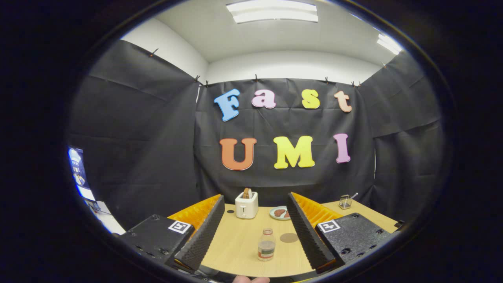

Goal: Take the bottle from table, then pour the juice into the cup, finally place the bottle on the coaster

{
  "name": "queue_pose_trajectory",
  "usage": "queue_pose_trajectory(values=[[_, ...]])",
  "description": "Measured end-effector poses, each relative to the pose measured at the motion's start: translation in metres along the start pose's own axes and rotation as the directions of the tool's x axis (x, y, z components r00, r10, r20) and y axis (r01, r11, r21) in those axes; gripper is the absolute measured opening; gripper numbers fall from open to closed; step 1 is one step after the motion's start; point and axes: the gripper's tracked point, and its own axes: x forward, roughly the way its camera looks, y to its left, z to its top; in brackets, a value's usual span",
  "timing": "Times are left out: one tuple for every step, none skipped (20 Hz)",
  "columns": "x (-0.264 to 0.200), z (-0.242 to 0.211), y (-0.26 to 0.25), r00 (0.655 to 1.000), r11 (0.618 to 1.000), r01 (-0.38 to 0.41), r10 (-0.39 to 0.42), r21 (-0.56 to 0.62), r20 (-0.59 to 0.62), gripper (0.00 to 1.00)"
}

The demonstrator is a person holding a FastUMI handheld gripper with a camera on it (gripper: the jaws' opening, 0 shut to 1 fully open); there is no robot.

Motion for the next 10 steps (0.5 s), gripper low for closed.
queue_pose_trajectory(values=[[-0.0002, 0.0005, 0.0023, 1.000, 1.000, -0.004, 0.004, 0.001, 0.001, 1.00], [-0.0009, 0.0018, 0.0032, 1.000, 1.000, -0.006, 0.006, 0.000, 0.004, 1.00], [-0.0015, 0.0021, 0.0030, 1.000, 1.000, -0.003, 0.003, -0.002, 0.005, 1.00], [-0.0022, 0.0010, 0.0018, 1.000, 1.000, 0.000, 0.000, -0.004, 0.006, 1.00], [-0.0022, 0.0019, 0.0020, 1.000, 1.000, -0.001, 0.001, -0.005, 0.006, 1.00], [-0.0024, 0.0005, 0.0044, 1.000, 1.000, -0.002, 0.002, -0.006, 0.003, 1.00], [-0.0031, -0.0002, 0.0041, 1.000, 1.000, -0.002, 0.002, -0.006, 0.003, 1.00], [-0.0033, 0.0004, 0.0042, 1.000, 1.000, -0.003, 0.003, -0.005, 0.003, 1.00], [-0.0030, 0.0001, 0.0045, 1.000, 1.000, -0.005, 0.005, -0.003, 0.005, 1.00], [-0.0027, 0.0005, 0.0043, 1.000, 1.000, -0.004, 0.004, -0.001, 0.006, 1.00]])
